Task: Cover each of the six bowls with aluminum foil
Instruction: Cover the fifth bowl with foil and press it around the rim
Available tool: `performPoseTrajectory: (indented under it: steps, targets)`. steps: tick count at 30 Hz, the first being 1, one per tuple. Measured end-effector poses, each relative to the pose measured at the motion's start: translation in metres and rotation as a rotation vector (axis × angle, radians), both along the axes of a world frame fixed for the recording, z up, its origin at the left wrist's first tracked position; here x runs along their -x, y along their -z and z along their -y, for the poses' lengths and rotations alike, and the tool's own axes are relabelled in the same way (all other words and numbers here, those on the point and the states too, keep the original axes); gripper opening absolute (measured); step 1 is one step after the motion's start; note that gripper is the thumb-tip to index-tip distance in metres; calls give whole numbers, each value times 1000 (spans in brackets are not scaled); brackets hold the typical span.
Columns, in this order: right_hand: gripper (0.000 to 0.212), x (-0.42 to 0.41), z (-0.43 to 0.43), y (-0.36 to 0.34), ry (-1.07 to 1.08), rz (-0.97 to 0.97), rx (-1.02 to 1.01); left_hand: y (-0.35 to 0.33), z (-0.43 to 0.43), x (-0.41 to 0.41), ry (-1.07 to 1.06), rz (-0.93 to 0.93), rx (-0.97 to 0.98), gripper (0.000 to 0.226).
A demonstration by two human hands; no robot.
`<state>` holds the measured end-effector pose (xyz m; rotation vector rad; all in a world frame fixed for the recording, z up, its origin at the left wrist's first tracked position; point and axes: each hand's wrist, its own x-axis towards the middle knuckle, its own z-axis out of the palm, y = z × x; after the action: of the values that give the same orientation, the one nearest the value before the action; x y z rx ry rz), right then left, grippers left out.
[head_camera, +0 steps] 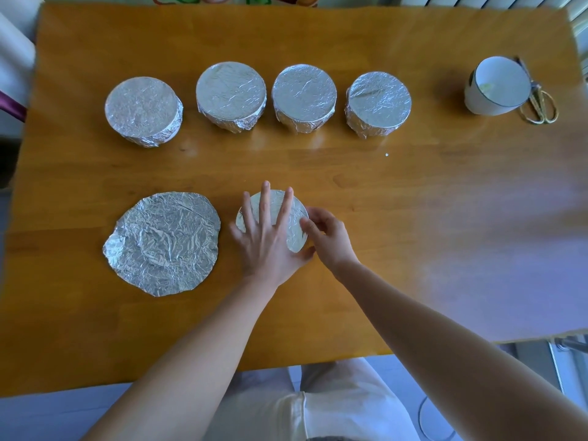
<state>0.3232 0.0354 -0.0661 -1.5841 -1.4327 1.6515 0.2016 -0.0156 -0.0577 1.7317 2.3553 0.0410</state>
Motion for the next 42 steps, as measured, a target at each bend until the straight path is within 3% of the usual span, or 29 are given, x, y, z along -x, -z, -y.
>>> performPoseTrajectory:
  steps: [7, 10, 14, 18, 22, 24, 26, 31, 33, 35, 42]
  targets:
    - [34, 3, -7, 4, 3, 6, 48, -15, 9, 24, -112, 256, -123, 113]
    - [41, 6, -7, 3, 54, 15, 104, -22, 19, 47, -327, 564, -163, 106]
    - [48, 7, -5, 9, 110, 20, 243, -19, 27, 68, -733, 1097, -50, 93]
    - [74, 12, -4, 11, 101, 44, 276, -23, 27, 68, -980, 1380, -4, 59]
    - [44, 5, -5, 14, 140, 23, 258, -25, 21, 59, -1016, 1452, 11, 61]
    - [38, -6, -7, 18, 183, 25, 259, -26, 18, 50, -1013, 1490, 24, 64]
    - [38, -20, -12, 16, 223, 35, 250, -26, 9, 36, -1007, 1508, 35, 64]
    - [51, -78, -33, 11, 304, 60, 244, -29, -28, -19, -979, 1554, 100, 36]
    - [58, -108, -47, 10, 312, 61, 254, -29, -47, -49, -950, 1569, 106, 48]
    - [48, -135, -63, 10, 331, 63, 248, -29, -67, -74, -948, 1603, 111, 64]
    - [36, -228, -145, 3, 386, 44, 243, -30, -150, -181, -974, 1680, 59, 64]
